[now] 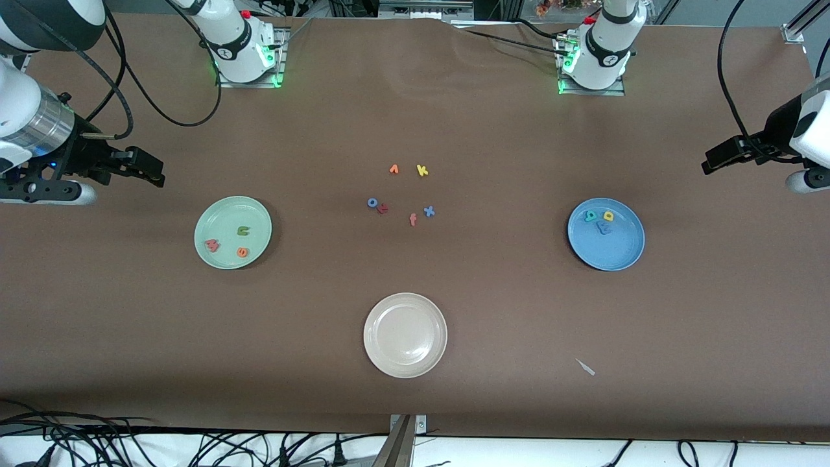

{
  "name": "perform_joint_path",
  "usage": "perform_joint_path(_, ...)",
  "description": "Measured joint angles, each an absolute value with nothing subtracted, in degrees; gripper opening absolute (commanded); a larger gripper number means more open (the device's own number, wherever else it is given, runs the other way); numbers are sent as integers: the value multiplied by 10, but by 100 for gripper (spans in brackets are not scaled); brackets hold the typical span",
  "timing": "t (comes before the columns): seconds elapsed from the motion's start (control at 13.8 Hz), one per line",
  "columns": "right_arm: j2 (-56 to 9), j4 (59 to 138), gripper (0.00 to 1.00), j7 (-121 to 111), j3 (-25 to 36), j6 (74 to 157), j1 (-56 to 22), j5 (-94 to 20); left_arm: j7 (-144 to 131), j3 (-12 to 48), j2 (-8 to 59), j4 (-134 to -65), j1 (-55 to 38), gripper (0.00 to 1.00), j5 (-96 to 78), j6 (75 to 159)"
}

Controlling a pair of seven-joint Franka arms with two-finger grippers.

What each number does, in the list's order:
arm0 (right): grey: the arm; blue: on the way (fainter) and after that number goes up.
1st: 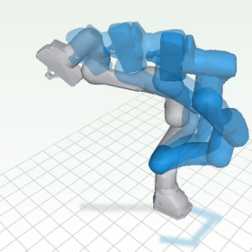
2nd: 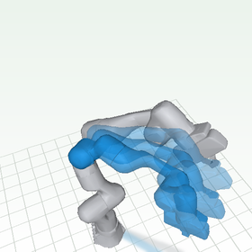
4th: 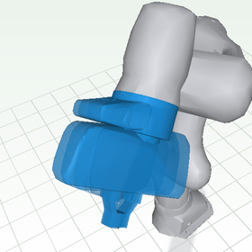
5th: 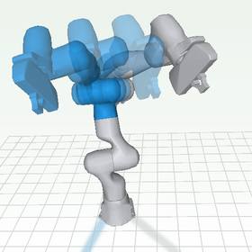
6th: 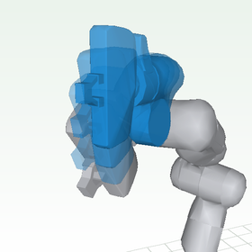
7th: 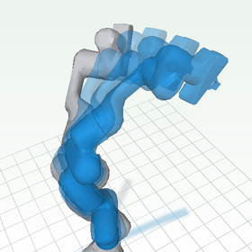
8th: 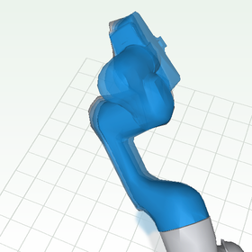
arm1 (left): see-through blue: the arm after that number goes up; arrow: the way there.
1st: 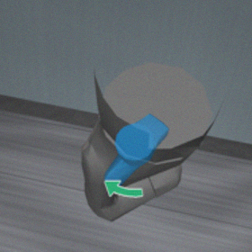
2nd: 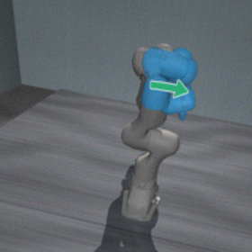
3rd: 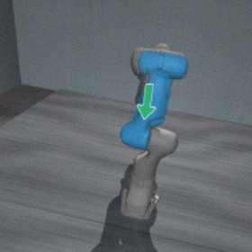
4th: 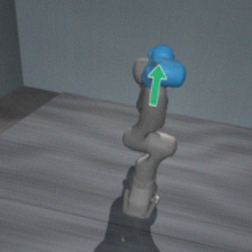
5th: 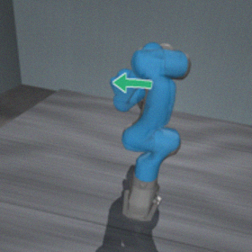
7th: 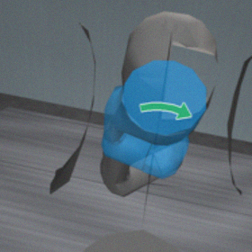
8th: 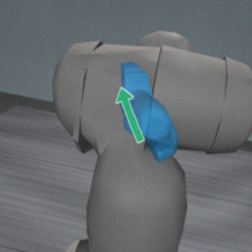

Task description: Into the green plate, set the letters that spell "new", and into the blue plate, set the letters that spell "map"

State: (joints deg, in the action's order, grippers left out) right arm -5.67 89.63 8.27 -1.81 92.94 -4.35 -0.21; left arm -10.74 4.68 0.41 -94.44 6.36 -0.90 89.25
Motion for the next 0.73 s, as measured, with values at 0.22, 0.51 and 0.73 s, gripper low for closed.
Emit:
perform_joint_path(0.22, -57, 887, 100, 82, -17, 915, -44, -2, -107, 47, 4, -944, 63, 100, -9, 893)
perform_joint_path(0.51, -54, 836, 100, 73, -2, 847, -45, -2, -107, 47, 4, -945, 63, 100, -9, 893)
perform_joint_path(0.73, -54, 824, 100, 67, 6, 837, -45, -2, -107, 47, 4, -945, 62, 100, -9, 893)
